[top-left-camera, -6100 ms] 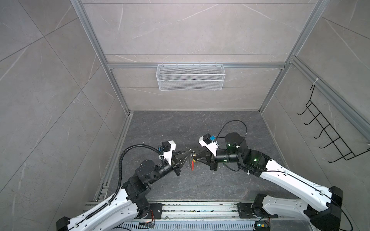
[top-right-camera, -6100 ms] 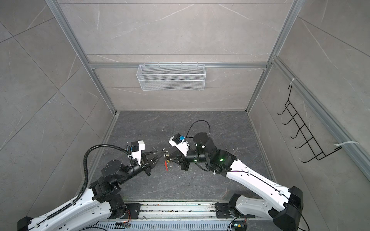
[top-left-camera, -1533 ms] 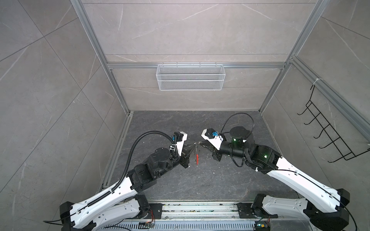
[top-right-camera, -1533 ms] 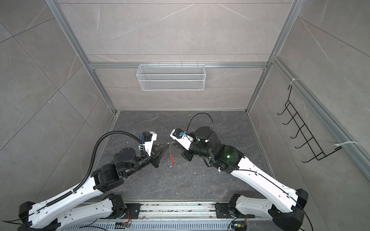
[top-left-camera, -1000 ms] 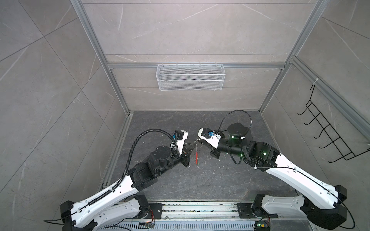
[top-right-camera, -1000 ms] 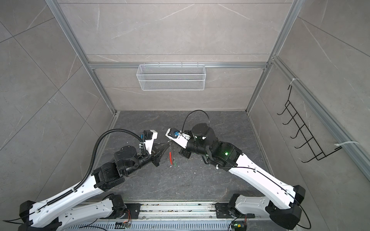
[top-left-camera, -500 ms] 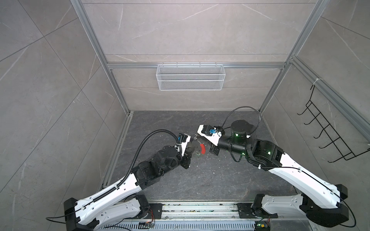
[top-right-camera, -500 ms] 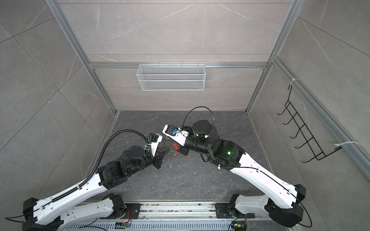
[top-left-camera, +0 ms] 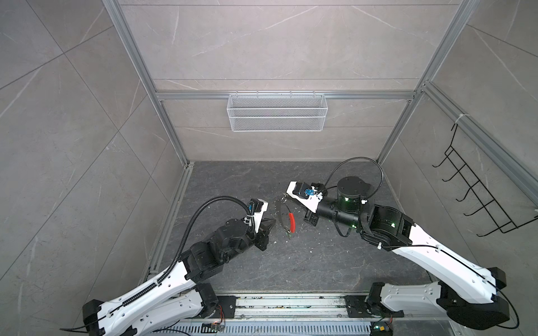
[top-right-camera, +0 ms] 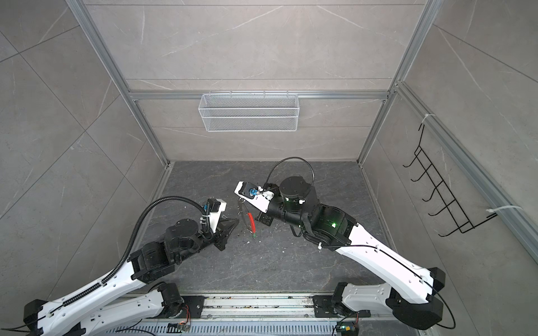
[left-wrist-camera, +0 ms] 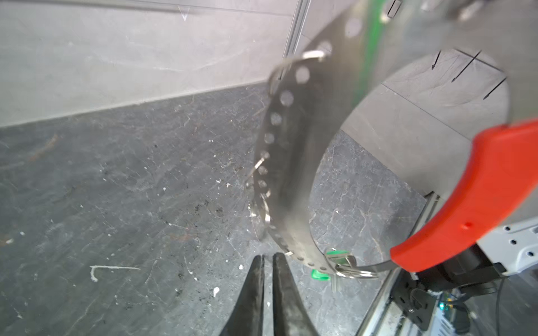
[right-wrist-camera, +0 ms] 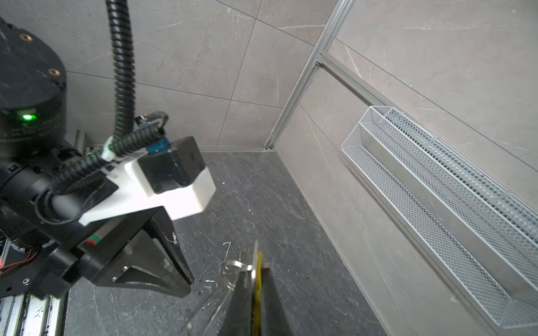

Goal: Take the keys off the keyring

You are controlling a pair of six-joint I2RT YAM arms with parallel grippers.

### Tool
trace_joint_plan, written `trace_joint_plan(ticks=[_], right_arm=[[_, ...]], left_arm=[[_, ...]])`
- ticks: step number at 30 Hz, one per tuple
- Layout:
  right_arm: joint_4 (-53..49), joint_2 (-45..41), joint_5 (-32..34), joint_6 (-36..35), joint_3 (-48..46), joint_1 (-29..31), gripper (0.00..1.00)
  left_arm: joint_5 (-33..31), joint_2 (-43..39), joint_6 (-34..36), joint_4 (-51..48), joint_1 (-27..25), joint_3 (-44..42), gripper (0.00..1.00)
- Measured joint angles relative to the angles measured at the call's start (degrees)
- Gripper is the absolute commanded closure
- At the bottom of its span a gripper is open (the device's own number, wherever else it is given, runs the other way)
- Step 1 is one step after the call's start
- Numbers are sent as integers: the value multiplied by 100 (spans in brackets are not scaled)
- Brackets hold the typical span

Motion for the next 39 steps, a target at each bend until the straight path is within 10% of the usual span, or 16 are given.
trace_joint_plan(ticks=[39], right_arm=[[170,-103,715,219,-448,586,100]], left_arm=[[870,-817,1644,2057,0,-822,55]])
